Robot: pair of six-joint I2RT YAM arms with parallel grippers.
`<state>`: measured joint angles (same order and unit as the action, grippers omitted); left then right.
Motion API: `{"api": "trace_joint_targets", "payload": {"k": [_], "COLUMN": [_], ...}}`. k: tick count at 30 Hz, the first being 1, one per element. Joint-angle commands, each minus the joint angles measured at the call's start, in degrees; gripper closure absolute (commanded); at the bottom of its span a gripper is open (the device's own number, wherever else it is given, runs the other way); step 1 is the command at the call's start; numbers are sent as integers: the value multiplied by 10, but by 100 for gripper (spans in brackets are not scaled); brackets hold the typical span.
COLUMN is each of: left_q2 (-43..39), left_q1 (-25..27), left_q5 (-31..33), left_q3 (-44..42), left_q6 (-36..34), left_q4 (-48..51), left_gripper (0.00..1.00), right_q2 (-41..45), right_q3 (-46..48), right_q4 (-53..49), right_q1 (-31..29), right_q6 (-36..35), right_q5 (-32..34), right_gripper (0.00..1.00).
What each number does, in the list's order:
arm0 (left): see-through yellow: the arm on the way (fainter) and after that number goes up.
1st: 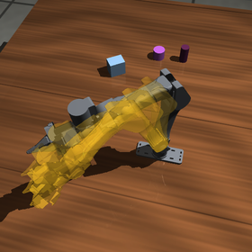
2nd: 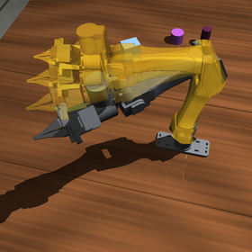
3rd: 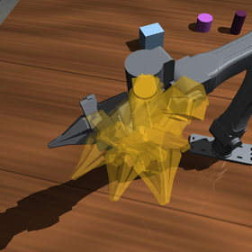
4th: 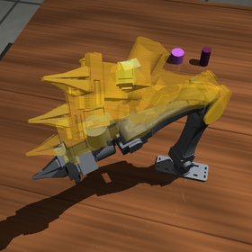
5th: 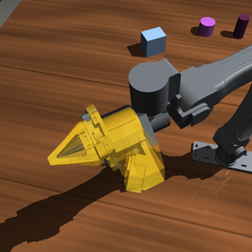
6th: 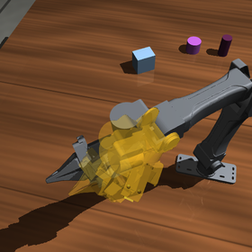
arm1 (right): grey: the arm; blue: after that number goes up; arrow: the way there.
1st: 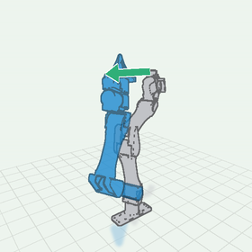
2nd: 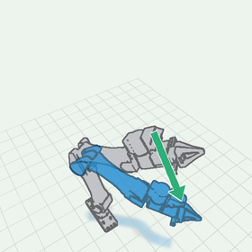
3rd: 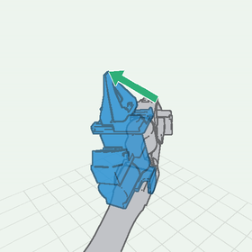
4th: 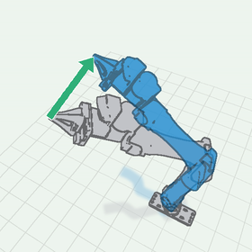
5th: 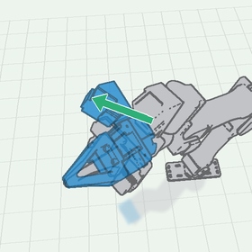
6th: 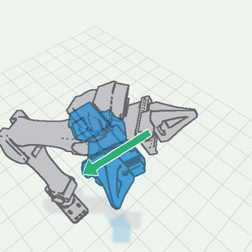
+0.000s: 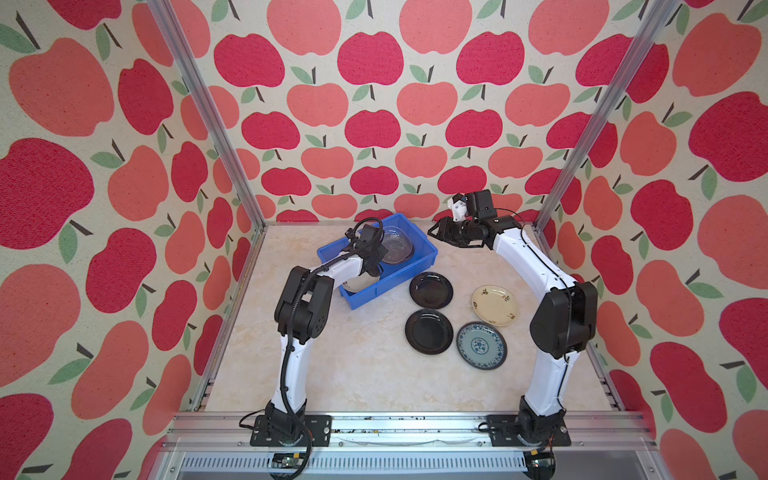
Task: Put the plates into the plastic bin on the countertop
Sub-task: 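Press the glass plate against the stack at the bin wall with the left gripper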
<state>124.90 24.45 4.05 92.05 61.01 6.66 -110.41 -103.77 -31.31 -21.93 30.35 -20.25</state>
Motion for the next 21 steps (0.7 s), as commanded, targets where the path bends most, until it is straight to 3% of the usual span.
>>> {"api": "trace_joint_targets", "payload": {"k": [1,5,10,21], "left_q2": [13,32,45,24], "left_q1": [-4,-11,-12,-12], "left_q5": [-10,-37,-54,-42], "left_q3": [28,61,88,80], "left_q6": [9,-8,-23,-46], "left_q4": [15,35,49,49], "left_gripper": [100,100,82,68], "right_q2": [26,25,24,23], "right_q3": [9,15,16,11], "right_q4": [7,16,25,25], "right_q1": [5,5,5,0], "right_q6": [-7,-2,5,6], "right_q5": [-14,-20,-27,-32], "right_gripper": [56,56,56,56]}}
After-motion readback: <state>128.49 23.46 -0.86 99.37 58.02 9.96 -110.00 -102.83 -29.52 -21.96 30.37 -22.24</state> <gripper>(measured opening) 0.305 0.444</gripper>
